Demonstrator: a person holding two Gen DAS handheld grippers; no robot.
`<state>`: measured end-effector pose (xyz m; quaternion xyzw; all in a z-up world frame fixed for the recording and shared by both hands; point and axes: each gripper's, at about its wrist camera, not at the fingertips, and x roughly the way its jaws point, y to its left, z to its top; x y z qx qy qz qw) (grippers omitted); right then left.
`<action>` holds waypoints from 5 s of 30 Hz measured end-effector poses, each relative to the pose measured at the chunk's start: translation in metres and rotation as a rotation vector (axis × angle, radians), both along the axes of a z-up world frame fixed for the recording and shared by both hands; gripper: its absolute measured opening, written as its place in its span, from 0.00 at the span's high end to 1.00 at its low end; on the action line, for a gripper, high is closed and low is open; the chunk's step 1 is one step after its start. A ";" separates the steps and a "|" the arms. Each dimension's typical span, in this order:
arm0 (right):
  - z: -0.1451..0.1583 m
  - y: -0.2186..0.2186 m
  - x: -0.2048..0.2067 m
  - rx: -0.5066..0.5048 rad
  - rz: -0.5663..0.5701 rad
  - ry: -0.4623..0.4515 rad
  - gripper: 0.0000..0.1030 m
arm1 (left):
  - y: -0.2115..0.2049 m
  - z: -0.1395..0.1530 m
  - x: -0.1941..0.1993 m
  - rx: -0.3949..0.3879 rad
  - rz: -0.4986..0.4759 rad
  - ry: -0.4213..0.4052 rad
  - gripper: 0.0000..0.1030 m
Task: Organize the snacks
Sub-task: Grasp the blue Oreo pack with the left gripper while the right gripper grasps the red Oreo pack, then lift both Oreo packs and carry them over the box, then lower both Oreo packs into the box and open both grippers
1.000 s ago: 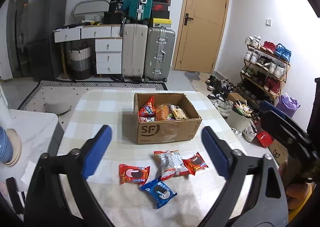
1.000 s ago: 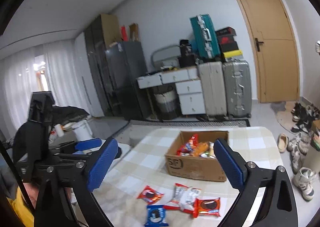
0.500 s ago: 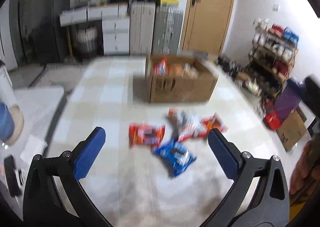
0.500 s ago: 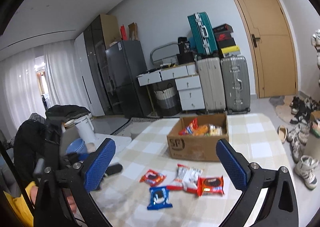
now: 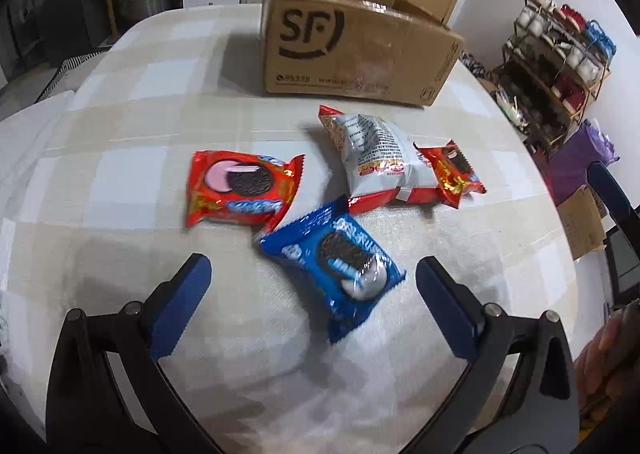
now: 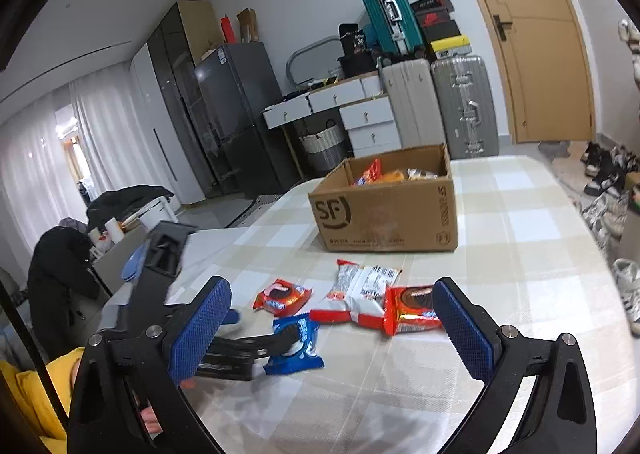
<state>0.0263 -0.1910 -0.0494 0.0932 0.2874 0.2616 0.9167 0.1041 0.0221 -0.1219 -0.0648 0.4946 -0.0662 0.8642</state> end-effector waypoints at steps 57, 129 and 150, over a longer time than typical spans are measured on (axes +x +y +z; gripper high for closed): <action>-0.114 0.009 0.121 -0.341 -0.117 0.320 0.27 | 0.038 0.007 -0.026 -0.194 -0.133 -0.101 0.60; 0.131 0.017 0.119 0.001 0.054 -0.082 0.51 | 0.036 0.196 0.028 -0.166 -0.070 -0.372 0.60; 0.062 0.021 0.307 -0.073 -0.009 0.183 0.51 | -0.012 0.139 0.258 -0.097 -0.039 -0.168 0.60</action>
